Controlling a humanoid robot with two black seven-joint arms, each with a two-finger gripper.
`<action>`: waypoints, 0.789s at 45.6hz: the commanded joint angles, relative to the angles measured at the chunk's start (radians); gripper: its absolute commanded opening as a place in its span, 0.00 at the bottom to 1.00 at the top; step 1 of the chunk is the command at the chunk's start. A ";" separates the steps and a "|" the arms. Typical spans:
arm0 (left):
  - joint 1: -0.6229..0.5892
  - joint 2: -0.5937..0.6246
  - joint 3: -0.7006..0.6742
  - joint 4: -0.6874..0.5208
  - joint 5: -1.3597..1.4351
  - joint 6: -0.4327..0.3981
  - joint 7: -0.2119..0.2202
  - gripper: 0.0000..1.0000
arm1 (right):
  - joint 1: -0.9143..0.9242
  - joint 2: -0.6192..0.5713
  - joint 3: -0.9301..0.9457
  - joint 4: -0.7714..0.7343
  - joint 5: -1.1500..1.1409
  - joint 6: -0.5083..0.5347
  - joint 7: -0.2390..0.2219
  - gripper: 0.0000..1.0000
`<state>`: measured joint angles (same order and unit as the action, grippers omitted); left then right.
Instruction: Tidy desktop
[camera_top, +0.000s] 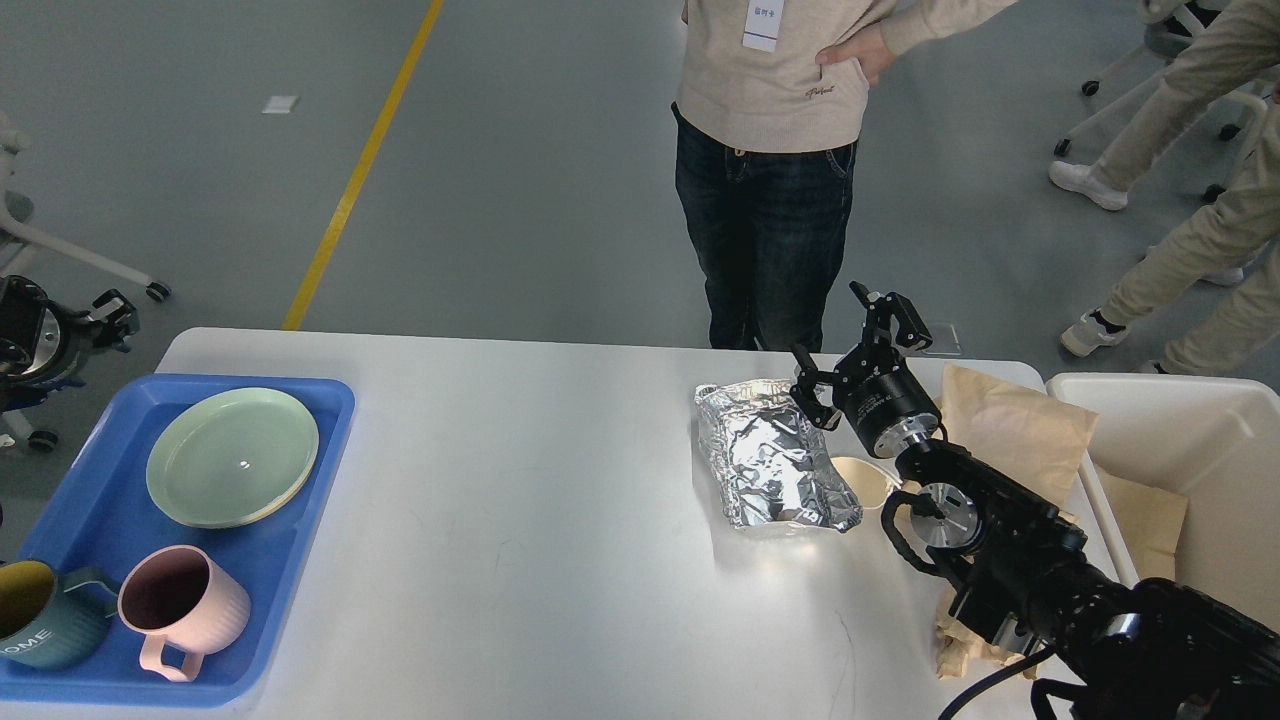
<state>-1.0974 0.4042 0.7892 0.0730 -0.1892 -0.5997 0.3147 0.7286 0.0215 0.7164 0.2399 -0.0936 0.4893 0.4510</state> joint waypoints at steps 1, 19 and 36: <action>-0.006 -0.008 -0.128 -0.002 -0.010 -0.008 -0.005 0.96 | 0.000 0.000 0.000 -0.001 0.000 0.000 0.000 1.00; 0.137 -0.081 -0.892 -0.002 -0.009 0.012 -0.325 0.96 | 0.000 0.000 0.000 0.001 0.000 0.000 0.000 1.00; 0.189 -0.111 -1.327 -0.002 -0.012 0.011 -0.404 0.96 | 0.000 0.000 0.000 0.001 0.000 0.000 0.000 1.00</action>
<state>-0.9111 0.2978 -0.4199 0.0708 -0.2003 -0.5891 -0.0885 0.7286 0.0215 0.7164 0.2405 -0.0936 0.4893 0.4510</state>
